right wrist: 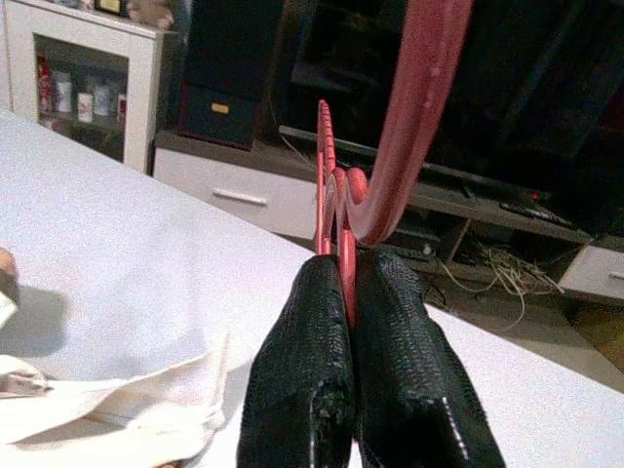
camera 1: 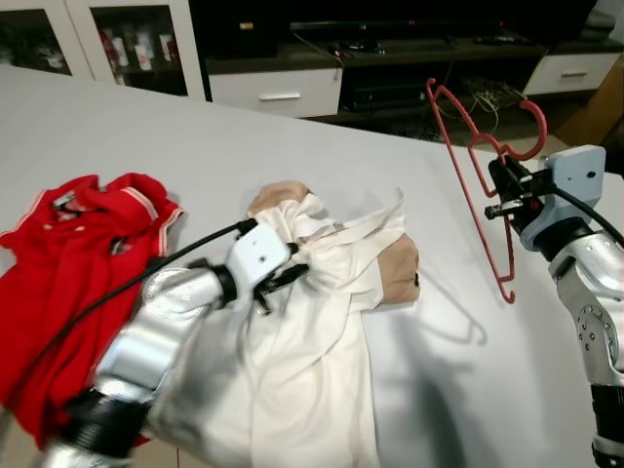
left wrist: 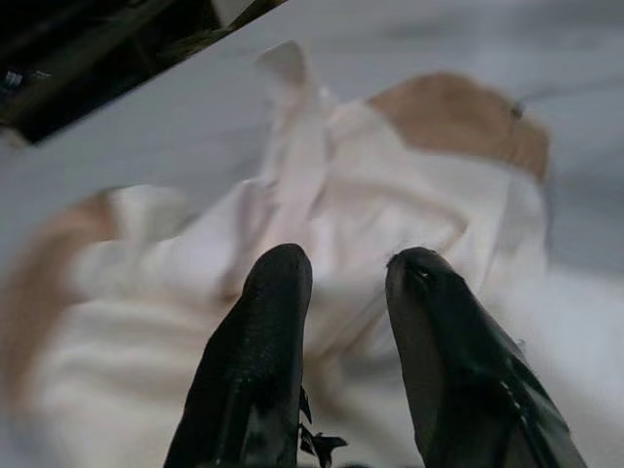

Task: Hang hanger

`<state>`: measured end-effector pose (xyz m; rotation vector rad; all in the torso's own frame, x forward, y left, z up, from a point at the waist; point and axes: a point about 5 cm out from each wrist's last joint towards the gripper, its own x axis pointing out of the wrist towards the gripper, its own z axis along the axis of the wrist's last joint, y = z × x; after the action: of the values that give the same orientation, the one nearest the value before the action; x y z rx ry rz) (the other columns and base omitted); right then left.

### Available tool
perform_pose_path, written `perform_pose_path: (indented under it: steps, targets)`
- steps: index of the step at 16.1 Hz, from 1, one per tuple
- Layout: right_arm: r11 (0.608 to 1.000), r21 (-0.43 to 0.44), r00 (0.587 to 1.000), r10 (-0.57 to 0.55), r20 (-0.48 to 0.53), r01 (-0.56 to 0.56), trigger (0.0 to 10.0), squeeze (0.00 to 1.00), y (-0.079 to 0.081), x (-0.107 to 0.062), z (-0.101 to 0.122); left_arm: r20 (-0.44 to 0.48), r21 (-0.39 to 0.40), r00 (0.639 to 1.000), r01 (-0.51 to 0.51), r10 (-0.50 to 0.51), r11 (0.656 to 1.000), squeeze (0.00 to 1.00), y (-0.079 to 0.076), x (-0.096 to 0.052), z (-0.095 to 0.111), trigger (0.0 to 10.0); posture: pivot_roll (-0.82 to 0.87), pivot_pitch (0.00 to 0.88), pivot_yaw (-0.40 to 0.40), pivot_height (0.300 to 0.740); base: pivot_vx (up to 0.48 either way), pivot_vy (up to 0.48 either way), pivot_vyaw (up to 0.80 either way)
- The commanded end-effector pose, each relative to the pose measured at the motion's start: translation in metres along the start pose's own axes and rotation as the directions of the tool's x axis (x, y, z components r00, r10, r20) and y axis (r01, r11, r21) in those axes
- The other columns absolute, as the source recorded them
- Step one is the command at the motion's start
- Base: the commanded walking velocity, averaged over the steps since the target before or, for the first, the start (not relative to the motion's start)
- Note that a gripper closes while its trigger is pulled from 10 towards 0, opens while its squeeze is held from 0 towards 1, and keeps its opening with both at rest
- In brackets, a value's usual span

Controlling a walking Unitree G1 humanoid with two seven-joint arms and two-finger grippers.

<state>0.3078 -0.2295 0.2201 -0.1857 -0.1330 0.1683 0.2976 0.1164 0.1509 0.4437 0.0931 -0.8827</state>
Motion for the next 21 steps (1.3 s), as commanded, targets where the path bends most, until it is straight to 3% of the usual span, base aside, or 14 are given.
perform_pose_path:
  steps: [1, 4, 6, 7, 12, 15, 17, 19, 20, 21]
  targets:
    - [1.000, -0.004, 1.000, -0.011, 0.005, 0.011, 10.0, 0.00, 0.000, -0.002, 0.000, 0.040, -0.039, 0.999, -0.001, 0.003, 0.999, 0.00, -0.001, 0.008, -0.001, 10.0, 0.03, 0.106, -0.027, 0.740, 0.000, 0.000, 0.00]
    - [1.000, 0.007, 1.000, -0.016, 0.000, 0.016, 10.0, 0.00, 0.004, -0.005, -0.003, -0.010, -0.164, 1.000, 0.018, -0.020, 0.986, 0.00, -0.013, 0.031, -0.020, 10.0, 0.03, 0.117, -0.012, 0.740, 0.000, 0.000, 0.00]
    - [1.000, 0.015, 1.000, -0.018, -0.003, 0.018, 10.0, 0.00, 0.007, -0.006, -0.005, -0.118, -0.205, 0.992, 0.015, -0.040, 0.979, 0.00, -0.019, 0.036, -0.043, 10.0, 0.03, 0.119, -0.002, 0.740, 0.000, 0.000, 0.00]
    - [1.000, 0.020, 1.000, -0.020, -0.004, 0.020, 10.0, 0.00, 0.008, -0.007, -0.007, -0.221, -0.209, 0.974, 0.006, -0.053, 0.978, 0.00, -0.022, 0.035, -0.061, 10.0, 0.03, 0.119, 0.004, 0.740, 0.000, 0.000, 0.00]
    - [0.999, 0.027, 1.000, -0.029, -0.003, 0.029, 10.0, 0.00, 0.006, -0.006, -0.007, -0.316, -0.197, 0.940, 0.065, -0.126, 0.978, 0.00, -0.029, 0.008, -0.081, 10.0, 0.05, 0.117, 0.005, 0.740, 0.000, 0.000, 0.00]
    - [0.999, 0.027, 1.000, -0.025, -0.001, 0.025, 10.0, 0.00, 0.004, -0.003, -0.007, -0.375, -0.125, 0.912, 0.129, -0.167, 0.984, 0.00, -0.030, -0.032, -0.086, 10.0, 0.07, 0.112, -0.006, 0.740, 0.000, 0.000, 0.00]
    - [1.000, 0.025, 1.000, -0.015, 0.002, 0.015, 10.0, 0.00, 0.004, 0.000, -0.005, -0.389, -0.113, 0.907, 0.123, -0.158, 0.986, 0.00, -0.026, -0.044, -0.084, 10.0, 0.08, 0.111, -0.013, 0.740, 0.000, 0.000, 0.00]
    - [1.000, 0.023, 1.000, -0.009, 0.004, 0.009, 10.0, 0.00, 0.005, 0.001, -0.005, -0.383, -0.107, 0.910, 0.126, -0.158, 0.986, 0.00, -0.025, -0.049, -0.078, 10.0, 0.08, 0.110, -0.017, 0.740, 0.000, 0.000, 0.00]
    - [1.000, 0.022, 1.000, -0.007, 0.004, 0.007, 10.0, 0.00, 0.005, 0.003, -0.004, -0.347, -0.089, 0.929, 0.107, -0.131, 0.990, 0.00, -0.021, -0.047, -0.071, 10.0, 0.08, 0.110, -0.019, 0.740, 0.000, 0.000, 0.00]
    - [1.000, 0.019, 1.000, -0.002, 0.007, 0.002, 10.0, 0.00, 0.006, 0.004, -0.003, -0.234, -0.066, 0.971, 0.024, -0.039, 0.998, 0.00, -0.010, -0.035, -0.056, 10.0, 0.08, 0.108, -0.020, 0.740, 0.000, 0.000, 0.00]
